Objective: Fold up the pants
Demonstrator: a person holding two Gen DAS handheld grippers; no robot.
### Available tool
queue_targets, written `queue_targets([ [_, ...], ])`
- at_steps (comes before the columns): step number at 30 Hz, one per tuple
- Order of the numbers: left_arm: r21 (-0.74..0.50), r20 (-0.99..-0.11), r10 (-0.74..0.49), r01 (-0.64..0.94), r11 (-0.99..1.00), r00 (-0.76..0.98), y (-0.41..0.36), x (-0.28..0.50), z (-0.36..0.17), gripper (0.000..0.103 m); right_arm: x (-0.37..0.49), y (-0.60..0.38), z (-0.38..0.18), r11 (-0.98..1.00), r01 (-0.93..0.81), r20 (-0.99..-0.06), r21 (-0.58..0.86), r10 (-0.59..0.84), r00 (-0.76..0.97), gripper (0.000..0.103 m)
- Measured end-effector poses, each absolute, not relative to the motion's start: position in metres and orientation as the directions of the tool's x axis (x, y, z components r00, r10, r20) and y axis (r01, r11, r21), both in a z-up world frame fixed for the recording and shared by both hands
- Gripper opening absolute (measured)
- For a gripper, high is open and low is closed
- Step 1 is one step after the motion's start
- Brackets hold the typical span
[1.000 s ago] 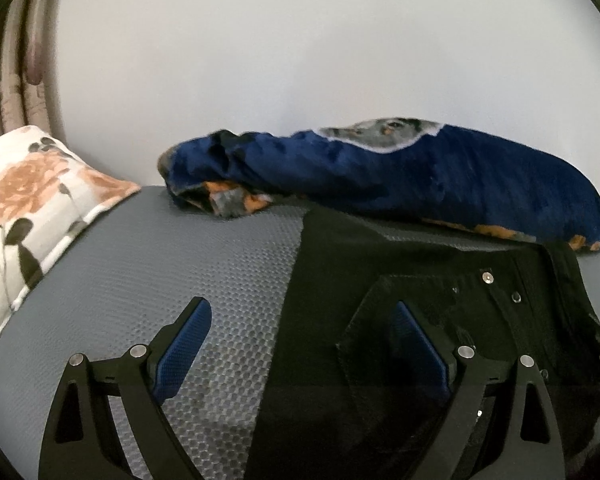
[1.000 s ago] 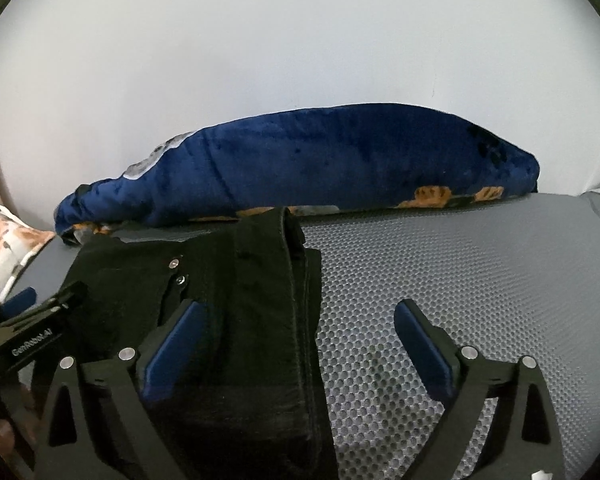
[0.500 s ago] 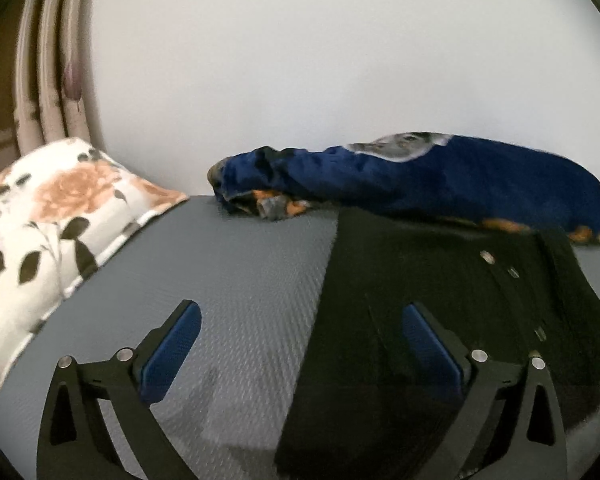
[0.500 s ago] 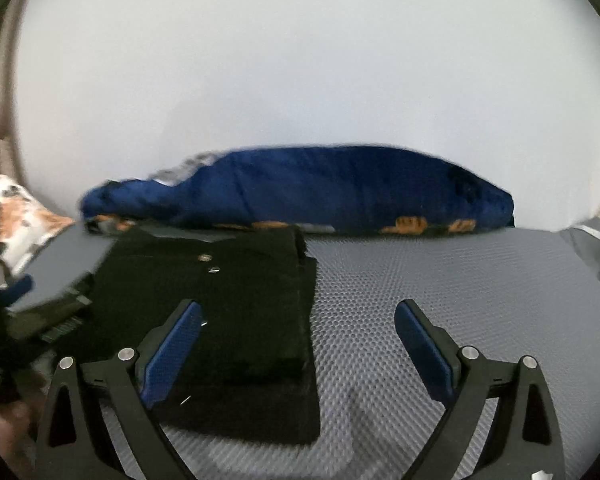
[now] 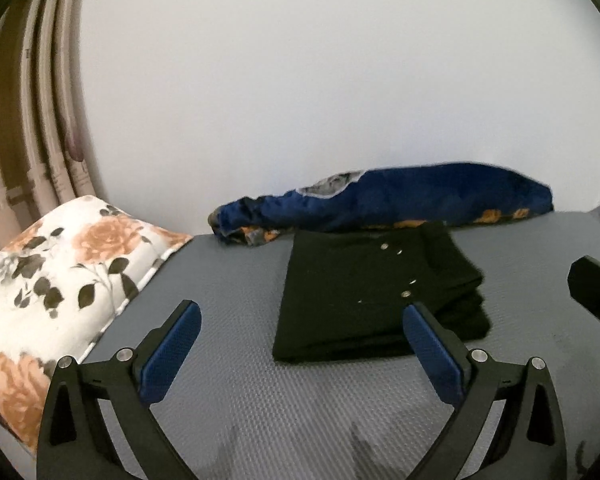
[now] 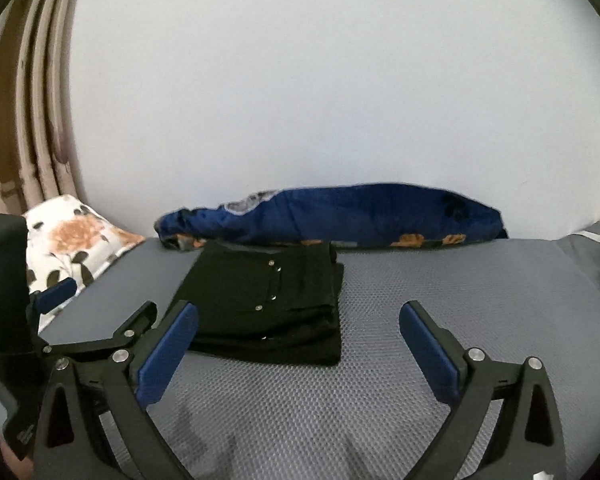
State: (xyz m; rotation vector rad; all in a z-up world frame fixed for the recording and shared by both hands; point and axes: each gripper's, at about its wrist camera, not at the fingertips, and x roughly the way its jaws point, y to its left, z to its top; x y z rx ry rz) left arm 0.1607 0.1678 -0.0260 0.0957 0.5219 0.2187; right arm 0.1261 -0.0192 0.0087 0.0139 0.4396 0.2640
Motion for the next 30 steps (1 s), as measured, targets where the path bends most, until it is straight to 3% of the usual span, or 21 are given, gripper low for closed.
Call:
queue_targets([
  [15,0.06,-0.458,0.197,-0.191,0.98,0.867,0.156,0.109,0.035,0.102,0.082,-0.052,0.039,0.972,-0.22,-0.347,0.078,0.234,0.908,0.102],
  [30,0.047,-0.464,0.225,-0.23,0.972,0.857,0.17,0.101,0.038,0.103,0.07,-0.042,0.044,0.971,-0.235,-0.331,0.042,0.236,0.914,0.102],
])
